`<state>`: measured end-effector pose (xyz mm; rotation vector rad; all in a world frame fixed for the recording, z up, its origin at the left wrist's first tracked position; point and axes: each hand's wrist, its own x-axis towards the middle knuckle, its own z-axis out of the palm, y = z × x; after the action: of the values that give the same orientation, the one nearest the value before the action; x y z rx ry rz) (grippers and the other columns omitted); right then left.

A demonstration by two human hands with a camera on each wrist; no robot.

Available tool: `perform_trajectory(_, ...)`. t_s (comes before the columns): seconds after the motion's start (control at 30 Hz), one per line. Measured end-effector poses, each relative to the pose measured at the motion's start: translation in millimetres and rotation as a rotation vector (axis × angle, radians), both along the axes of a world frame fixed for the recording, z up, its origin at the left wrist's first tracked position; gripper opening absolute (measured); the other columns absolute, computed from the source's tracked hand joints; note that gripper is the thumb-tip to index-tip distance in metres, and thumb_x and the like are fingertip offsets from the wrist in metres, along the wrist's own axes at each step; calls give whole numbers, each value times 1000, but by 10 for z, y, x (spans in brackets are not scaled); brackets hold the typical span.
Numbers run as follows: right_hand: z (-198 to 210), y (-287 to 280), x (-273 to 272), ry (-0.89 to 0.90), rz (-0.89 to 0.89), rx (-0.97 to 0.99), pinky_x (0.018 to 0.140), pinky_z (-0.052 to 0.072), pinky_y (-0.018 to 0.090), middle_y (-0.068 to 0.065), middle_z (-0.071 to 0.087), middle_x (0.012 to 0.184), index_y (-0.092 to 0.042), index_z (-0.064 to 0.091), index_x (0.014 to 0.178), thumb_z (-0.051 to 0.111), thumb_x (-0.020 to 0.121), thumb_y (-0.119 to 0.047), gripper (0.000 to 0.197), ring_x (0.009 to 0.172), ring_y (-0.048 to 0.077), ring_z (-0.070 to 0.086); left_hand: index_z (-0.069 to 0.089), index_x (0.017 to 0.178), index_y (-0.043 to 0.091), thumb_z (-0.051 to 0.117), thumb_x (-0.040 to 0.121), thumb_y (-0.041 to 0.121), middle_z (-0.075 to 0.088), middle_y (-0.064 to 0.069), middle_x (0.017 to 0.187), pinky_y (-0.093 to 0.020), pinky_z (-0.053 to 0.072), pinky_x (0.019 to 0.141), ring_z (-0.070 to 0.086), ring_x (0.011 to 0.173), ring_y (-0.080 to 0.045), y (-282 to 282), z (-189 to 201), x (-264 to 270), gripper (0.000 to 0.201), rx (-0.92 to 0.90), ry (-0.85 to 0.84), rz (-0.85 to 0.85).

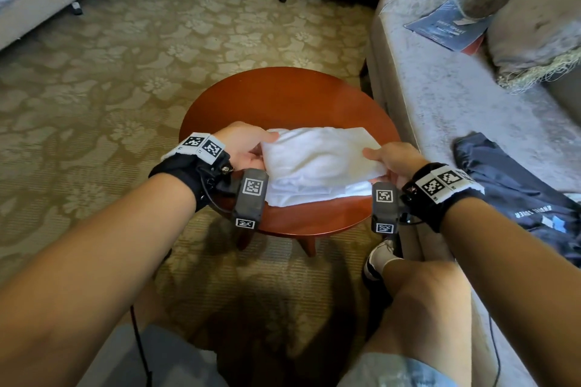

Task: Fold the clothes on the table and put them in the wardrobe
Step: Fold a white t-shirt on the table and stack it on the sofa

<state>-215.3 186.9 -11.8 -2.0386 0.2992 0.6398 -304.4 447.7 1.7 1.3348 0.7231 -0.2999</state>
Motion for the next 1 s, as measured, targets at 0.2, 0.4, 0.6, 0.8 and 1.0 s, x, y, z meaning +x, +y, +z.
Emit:
perform_trajectory(0.2,-88,-81,-97,-12,114,-178,95,54,48,21,70,104,8,61,109,79,83,-29,48,98,35,69,59,117,-4,75,80,1,63,-17,120,-46,59,79,64,105,-32,-46,-202,-103,41,235,19,52)
perform_trajectory(0.4,-97,-23,-77,-93,69,-124,102,49,48,7,63,94,-15,57,83,77,83,-19,20,95,25,62,58,112,-4,73,81,4,59,-12,110,-43,56,86,58,100,-29,-111,-138,22,36,483,55,34)
perform_trajectory(0.6,-74,133,140,-118,17,-81,106,45,48,8,54,140,-11,46,142,68,83,-56,77,124,30,54,58,87,9,61,90,29,67,-11,109,-41,54,91,63,96,-28,-54,-154,137,21,440,76,140)
perform_trajectory(0.8,-270,255,210,-260,265,-292,98,38,33,12,49,145,-15,38,148,41,104,-40,51,131,32,47,58,72,2,52,97,28,67,-25,91,-32,42,61,66,86,-40,-44,-358,249,37,824,115,-17)
perform_trajectory(1.0,-308,303,254,-175,132,-362,84,46,35,15,65,110,0,63,116,36,98,-58,66,98,31,61,62,98,3,55,93,29,64,-12,92,-40,53,80,62,82,-31,60,-283,196,27,426,98,223)
